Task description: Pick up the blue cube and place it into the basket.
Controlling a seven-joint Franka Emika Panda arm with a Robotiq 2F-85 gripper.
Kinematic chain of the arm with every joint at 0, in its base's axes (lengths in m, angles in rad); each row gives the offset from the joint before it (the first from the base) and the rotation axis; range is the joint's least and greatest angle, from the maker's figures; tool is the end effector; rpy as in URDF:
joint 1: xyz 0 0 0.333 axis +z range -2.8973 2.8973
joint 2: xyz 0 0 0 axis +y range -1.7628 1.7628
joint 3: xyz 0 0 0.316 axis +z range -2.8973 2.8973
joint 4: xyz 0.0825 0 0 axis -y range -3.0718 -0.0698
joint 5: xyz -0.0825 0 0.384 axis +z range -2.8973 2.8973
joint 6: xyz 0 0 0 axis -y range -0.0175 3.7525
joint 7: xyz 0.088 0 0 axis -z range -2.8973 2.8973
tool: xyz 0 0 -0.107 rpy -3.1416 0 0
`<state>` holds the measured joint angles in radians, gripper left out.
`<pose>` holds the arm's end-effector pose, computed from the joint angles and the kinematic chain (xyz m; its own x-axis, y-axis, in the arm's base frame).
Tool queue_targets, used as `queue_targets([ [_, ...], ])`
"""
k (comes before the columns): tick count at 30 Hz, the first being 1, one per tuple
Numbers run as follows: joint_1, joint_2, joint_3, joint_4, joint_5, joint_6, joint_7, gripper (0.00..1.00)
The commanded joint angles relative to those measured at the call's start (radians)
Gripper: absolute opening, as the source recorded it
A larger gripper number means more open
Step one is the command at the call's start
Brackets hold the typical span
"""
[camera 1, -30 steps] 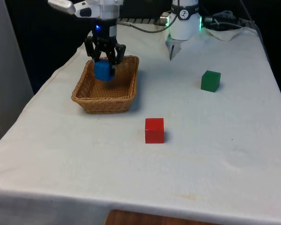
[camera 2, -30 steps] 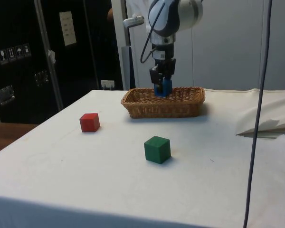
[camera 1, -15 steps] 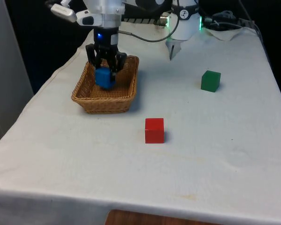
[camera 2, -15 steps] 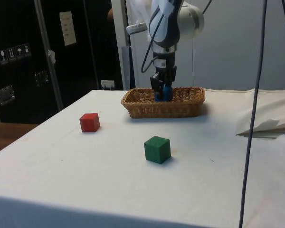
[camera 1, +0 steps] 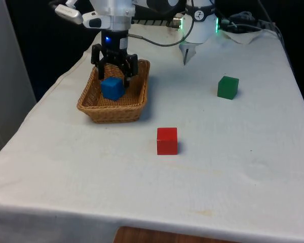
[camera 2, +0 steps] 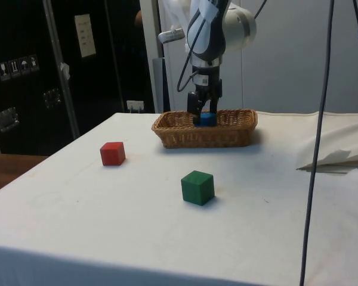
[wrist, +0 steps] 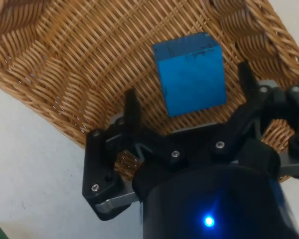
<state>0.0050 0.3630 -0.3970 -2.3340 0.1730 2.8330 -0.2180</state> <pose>0.4882 -0.2164 0.2098 0.9455 -0.2842 0.1593 -0.3011 -0.9489 0.0946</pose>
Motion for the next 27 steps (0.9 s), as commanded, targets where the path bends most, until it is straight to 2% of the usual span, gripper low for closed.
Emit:
queue_targets([
  [1,-0.004,-0.007,0.005,-0.002,0.006,-0.002,-0.006,0.99],
  [6,-0.004,-0.007,0.004,-0.002,0.005,-0.003,-0.005,1.00],
  [7,0.000,0.000,-0.001,0.001,0.000,-0.001,0.000,1.00],
  [8,-0.004,-0.006,0.004,-0.002,0.005,-0.003,-0.005,1.00],
  [15,0.000,-0.039,-0.003,0.001,0.000,-0.019,0.000,1.00],
  [23,0.004,-0.099,-0.015,0.004,-0.016,-0.069,0.005,1.00],
  [24,0.000,-0.088,-0.006,0.003,-0.003,-0.053,-0.001,1.00],
  [25,0.004,-0.105,-0.016,0.006,-0.019,-0.077,0.006,1.00],
  [27,0.004,-0.124,-0.018,0.010,-0.026,-0.099,0.009,1.00],
])
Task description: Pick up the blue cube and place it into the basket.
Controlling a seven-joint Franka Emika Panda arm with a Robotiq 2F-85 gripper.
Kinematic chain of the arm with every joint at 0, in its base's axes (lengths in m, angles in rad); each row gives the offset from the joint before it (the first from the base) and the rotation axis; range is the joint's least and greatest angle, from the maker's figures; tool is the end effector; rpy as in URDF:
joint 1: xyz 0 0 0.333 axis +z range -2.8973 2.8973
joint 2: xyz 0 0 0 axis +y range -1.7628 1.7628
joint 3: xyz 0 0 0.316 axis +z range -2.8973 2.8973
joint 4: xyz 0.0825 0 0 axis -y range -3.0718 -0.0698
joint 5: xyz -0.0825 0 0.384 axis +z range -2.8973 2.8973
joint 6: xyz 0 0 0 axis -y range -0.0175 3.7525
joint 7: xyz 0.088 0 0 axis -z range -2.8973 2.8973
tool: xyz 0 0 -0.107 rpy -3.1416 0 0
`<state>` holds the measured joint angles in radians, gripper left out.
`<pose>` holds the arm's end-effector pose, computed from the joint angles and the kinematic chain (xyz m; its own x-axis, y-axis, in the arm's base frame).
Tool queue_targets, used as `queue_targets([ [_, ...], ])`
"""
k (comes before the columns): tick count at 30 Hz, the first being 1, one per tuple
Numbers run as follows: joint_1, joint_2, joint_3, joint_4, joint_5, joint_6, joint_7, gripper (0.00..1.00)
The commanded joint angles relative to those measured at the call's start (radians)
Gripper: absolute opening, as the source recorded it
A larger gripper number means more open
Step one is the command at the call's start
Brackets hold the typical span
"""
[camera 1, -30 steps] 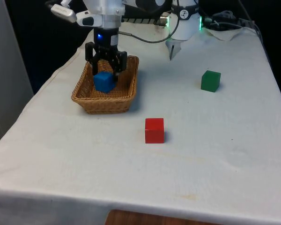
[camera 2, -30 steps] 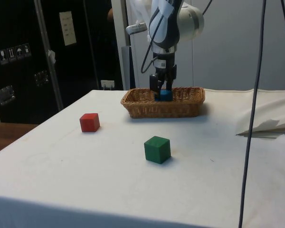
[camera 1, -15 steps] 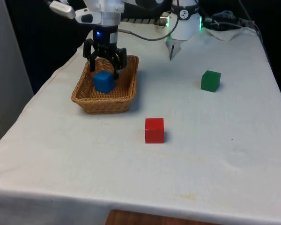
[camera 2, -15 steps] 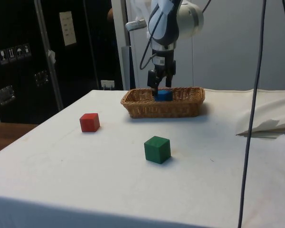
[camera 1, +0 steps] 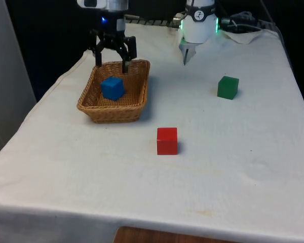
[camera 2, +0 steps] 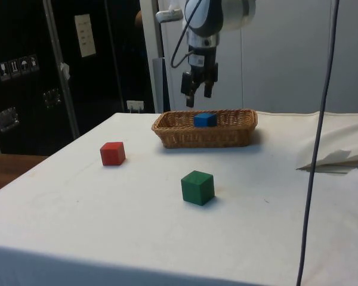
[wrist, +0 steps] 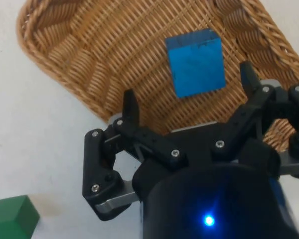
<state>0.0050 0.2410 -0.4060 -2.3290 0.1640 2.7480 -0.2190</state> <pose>0.4936 -0.2175 0.2630 0.9359 -0.2921 0.1968 -0.3065 -0.9507 0.0464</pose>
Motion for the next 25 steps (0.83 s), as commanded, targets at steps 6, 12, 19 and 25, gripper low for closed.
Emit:
queue_targets([
  [6,0.000,-0.031,-0.003,0.014,-0.009,-0.041,0.000,1.00],
  [12,0.006,-0.068,-0.013,0.048,-0.042,-0.120,0.021,1.00],
  [19,0.007,-0.099,-0.009,0.077,-0.056,-0.181,0.033,1.00],
  [25,0.007,-0.116,0.001,0.103,-0.048,-0.224,0.029,1.00],
])
